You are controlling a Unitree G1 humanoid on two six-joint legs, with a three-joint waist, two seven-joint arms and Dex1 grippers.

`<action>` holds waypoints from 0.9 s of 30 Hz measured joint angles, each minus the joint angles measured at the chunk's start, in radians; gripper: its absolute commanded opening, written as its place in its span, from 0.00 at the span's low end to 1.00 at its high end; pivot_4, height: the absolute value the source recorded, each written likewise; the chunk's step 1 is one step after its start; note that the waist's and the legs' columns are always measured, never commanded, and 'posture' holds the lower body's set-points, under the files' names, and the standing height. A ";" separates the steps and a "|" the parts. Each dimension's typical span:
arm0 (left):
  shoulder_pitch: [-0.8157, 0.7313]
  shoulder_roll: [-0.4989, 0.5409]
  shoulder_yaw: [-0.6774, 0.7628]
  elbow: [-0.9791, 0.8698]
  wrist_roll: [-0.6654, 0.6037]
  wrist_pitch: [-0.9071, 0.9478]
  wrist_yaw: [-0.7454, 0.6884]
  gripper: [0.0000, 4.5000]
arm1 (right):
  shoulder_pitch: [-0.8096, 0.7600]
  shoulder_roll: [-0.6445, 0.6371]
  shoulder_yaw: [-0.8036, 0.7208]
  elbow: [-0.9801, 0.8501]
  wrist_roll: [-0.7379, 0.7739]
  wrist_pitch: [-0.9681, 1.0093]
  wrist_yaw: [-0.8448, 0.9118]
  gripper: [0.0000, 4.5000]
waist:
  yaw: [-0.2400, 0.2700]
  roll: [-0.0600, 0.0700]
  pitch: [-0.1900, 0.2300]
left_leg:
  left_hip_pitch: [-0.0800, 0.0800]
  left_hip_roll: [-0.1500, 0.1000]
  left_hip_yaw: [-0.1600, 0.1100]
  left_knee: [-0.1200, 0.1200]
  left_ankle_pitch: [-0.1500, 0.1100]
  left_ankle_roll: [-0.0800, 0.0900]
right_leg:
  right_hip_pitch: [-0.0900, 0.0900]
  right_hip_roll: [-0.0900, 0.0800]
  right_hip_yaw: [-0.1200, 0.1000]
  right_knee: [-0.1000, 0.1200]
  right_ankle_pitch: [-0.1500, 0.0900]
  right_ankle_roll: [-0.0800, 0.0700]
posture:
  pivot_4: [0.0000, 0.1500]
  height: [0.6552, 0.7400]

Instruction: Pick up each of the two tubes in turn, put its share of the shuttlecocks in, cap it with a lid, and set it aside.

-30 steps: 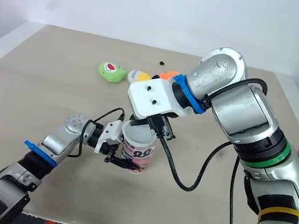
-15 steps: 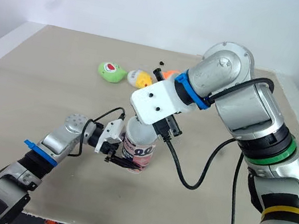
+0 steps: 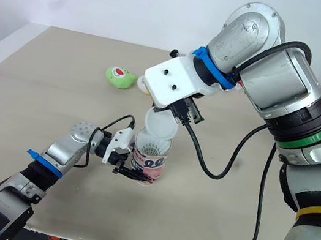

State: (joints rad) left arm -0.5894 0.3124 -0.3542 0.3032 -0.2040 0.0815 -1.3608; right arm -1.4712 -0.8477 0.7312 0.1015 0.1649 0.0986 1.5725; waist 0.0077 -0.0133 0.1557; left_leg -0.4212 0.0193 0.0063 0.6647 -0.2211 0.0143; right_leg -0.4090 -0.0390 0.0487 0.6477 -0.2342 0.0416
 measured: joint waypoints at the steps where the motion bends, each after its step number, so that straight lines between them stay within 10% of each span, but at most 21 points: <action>1: 0.001 -0.001 0.000 0.000 0.000 -0.004 0.000 0.57 | -0.009 -0.008 0.022 0.015 0.016 -0.005 0.000 0.02 | 0.000 0.000 0.000 | 0.000 0.000 0.000 0.000 0.000 0.000 | 0.000 0.000 0.000 0.000 0.000 0.000 | 1.00 1.00; 17: 0.014 -0.009 -0.003 -0.001 0.006 -0.018 0.020 0.57 | 0.014 -0.070 0.109 -0.132 0.239 0.144 0.001 0.02 | 0.000 0.000 0.000 | 0.000 -0.003 -0.002 0.000 0.000 0.000 | 0.001 -0.005 -0.001 0.000 -0.001 0.002 | 1.00 1.00; 27: 0.033 -0.012 -0.003 -0.016 0.007 0.002 0.068 0.57 | 0.040 0.008 0.094 -0.054 0.055 -0.023 0.006 0.02 | 0.000 -0.003 -0.002 | 0.008 -0.003 -0.001 0.000 0.000 0.000 | 0.003 -0.004 -0.001 0.000 -0.003 0.007 | 1.00 1.00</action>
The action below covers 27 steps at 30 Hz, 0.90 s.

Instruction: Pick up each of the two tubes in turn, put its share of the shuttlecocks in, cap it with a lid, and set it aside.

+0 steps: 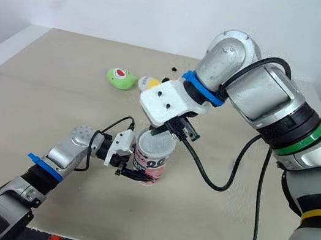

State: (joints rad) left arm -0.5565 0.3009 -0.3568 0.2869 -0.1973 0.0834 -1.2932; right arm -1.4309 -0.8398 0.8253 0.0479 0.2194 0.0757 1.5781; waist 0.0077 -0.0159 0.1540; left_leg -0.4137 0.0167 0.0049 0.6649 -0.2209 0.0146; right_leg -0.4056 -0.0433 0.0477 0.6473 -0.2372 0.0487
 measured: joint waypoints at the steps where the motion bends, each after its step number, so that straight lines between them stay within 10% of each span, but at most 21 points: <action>1: 0.002 0.001 0.002 -0.002 -0.001 0.006 0.003 0.57 | 0.005 0.009 -0.008 0.006 -0.015 -0.011 0.002 0.02 | 0.000 -0.001 -0.001 | 0.001 0.001 0.001 0.000 0.000 0.000 | 0.001 0.000 0.000 0.000 0.000 0.000 | 1.00 1.00; 27: 0.009 0.021 -0.001 -0.038 -0.002 0.016 -0.011 0.57 | 0.080 0.003 -0.173 -0.060 0.042 0.167 0.002 0.02 | 0.000 -0.003 -0.001 | 0.002 0.004 0.010 -0.009 0.000 0.000 | -0.001 -0.003 0.000 -0.001 0.002 -0.008 | 1.00 1.00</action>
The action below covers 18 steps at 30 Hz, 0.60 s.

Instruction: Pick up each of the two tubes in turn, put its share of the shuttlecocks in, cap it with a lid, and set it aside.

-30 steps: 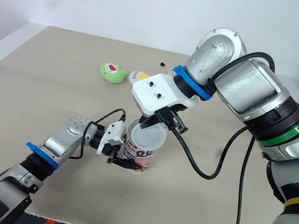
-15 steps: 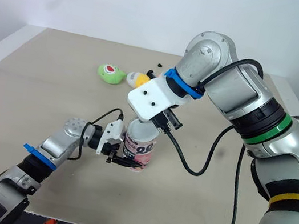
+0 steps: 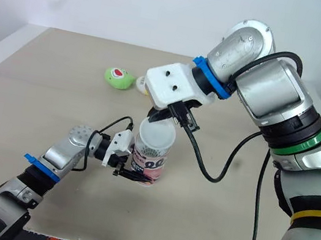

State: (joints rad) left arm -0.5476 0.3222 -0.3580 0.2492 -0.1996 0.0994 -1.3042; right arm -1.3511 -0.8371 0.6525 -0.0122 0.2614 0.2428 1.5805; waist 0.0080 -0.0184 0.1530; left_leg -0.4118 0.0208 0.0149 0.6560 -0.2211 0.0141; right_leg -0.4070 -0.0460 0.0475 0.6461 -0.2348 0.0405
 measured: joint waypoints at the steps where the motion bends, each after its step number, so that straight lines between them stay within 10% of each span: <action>1: -0.002 0.000 0.000 0.006 0.000 -0.007 -0.004 0.57 | 0.011 -0.005 0.001 -0.013 0.000 0.005 0.000 0.02 | 0.000 0.000 0.000 | 0.000 0.000 0.000 0.000 0.000 0.000 | 0.000 0.000 0.000 0.000 0.000 0.000 | 1.00 1.00; 18: -0.008 -0.004 0.000 0.030 0.000 -0.027 -0.009 0.57 | 0.020 0.078 -0.007 -0.010 -0.068 0.007 0.000 0.02 | 0.000 0.000 0.000 | 0.003 0.000 0.000 0.000 0.000 0.000 | 0.000 0.000 0.000 0.000 -0.002 0.003 | 1.00 1.00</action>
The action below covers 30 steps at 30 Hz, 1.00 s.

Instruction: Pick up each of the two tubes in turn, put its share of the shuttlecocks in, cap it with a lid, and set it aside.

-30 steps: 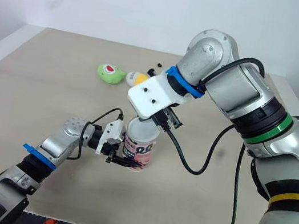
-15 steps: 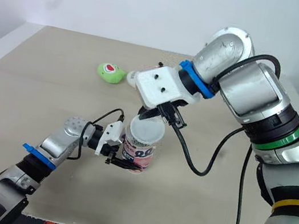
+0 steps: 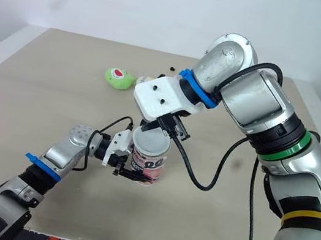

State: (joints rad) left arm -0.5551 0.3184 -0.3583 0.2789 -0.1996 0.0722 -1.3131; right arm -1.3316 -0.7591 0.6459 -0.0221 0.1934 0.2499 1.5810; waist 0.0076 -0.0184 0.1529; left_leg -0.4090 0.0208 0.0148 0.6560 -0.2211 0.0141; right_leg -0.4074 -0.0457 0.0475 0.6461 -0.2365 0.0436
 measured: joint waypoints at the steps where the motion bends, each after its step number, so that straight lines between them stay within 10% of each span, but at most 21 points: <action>1: 0.000 0.000 0.000 0.000 0.000 0.000 0.000 0.57 | 0.000 0.001 -0.003 0.002 -0.003 -0.002 0.000 0.02 | 0.000 0.000 0.000 | 0.000 0.000 0.000 0.000 0.000 0.000 | 0.000 0.000 0.000 0.000 0.000 0.000 | 1.00 1.00; 30: -0.001 0.001 0.000 0.007 0.000 -0.007 -0.001 0.57 | 0.044 -0.022 -0.028 -0.069 -0.040 -0.008 0.000 0.02 | 0.000 0.000 0.000 | 0.001 0.000 -0.001 0.000 0.000 0.000 | 0.000 0.000 0.000 0.000 -0.001 0.002 | 1.00 1.00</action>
State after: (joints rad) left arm -0.5566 0.3194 -0.3587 0.2858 -0.1997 0.0649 -1.3146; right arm -1.2872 -0.7810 0.6183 -0.0914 0.1536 0.2423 1.5808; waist 0.0072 -0.0188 0.1528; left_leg -0.4082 0.0212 0.0140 0.6557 -0.2212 0.0140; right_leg -0.4074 -0.0462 0.0472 0.6457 -0.2375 0.0451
